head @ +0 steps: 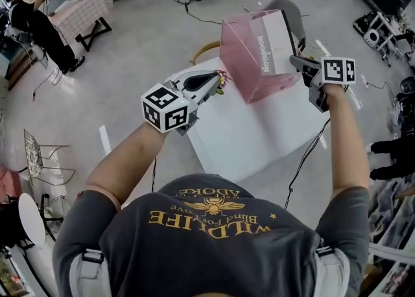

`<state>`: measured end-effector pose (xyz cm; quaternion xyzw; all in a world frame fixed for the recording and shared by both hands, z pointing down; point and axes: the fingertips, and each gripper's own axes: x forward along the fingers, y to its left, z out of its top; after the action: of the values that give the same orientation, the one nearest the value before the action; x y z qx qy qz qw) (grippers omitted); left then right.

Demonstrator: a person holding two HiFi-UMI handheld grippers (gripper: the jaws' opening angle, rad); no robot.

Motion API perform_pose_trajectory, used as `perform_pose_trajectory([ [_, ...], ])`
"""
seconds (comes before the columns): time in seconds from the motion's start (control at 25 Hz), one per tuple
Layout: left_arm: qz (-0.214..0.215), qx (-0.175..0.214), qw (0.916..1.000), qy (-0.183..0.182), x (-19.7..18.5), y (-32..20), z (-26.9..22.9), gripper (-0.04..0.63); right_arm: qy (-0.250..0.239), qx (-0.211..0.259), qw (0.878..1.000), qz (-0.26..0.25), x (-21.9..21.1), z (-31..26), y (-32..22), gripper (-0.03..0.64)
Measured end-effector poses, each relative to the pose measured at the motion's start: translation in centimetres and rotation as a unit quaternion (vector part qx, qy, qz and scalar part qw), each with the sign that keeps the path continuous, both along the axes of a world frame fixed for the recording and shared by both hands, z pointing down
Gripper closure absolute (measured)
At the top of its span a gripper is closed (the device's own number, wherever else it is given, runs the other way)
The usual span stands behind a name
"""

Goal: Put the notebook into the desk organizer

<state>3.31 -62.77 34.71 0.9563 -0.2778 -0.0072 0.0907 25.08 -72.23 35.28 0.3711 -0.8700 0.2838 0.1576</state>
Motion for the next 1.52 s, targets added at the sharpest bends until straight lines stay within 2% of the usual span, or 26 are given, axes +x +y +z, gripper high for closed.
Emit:
perform_pose_trajectory([
  [0.2,-0.032,-0.005,0.9992,-0.023,0.2,-1.2,0.8,0.598,-0.015,-0.063,0.997,-0.045,-0.9,3.0,-5.9,0.607],
  [0.32,-0.043,-0.011,0.9986,-0.030,0.3,-1.9,1.5,0.598,-0.009,-0.092,0.995,-0.044,-0.3,5.0,-8.8,0.607],
  [0.52,-0.063,-0.025,0.9967,-0.043,-0.6,-2.4,2.9,0.598,0.048,-0.127,0.990,-0.024,1.3,9.4,-13.2,0.607],
  [0.68,-0.074,-0.032,0.9955,-0.049,-1.1,-2.9,3.4,0.598,0.113,-0.124,0.986,0.000,2.4,11.9,-15.6,0.606],
  [0.84,-0.077,-0.037,0.9951,-0.049,-1.4,-3.1,3.8,0.598,0.211,-0.070,0.975,0.022,2.8,13.0,-16.9,0.569],
  [1.0,-0.069,-0.038,0.9957,-0.049,-1.1,-3.3,4.2,0.598,0.319,0.007,0.946,0.054,4.0,12.8,-17.9,0.524],
  [1.12,-0.058,-0.037,0.9966,-0.047,-1.1,-3.2,4.2,0.598,0.356,0.071,0.928,0.085,4.5,10.5,-18.0,0.492],
  [1.24,-0.045,-0.033,0.9977,-0.039,-1.7,-2.9,4.0,0.598,0.337,0.117,0.927,0.115,4.2,7.2,-16.8,0.469],
  [1.44,-0.017,-0.012,0.9996,-0.019,-4.4,-1.6,2.6,0.598,0.238,0.182,0.945,0.128,1.0,1.2,-11.2,0.469],
  [1.52,-0.003,0.000,0.9999,-0.012,-5.9,-0.9,1.8,0.598,0.199,0.207,0.949,0.129,-0.8,-0.9,-8.0,0.468],
])
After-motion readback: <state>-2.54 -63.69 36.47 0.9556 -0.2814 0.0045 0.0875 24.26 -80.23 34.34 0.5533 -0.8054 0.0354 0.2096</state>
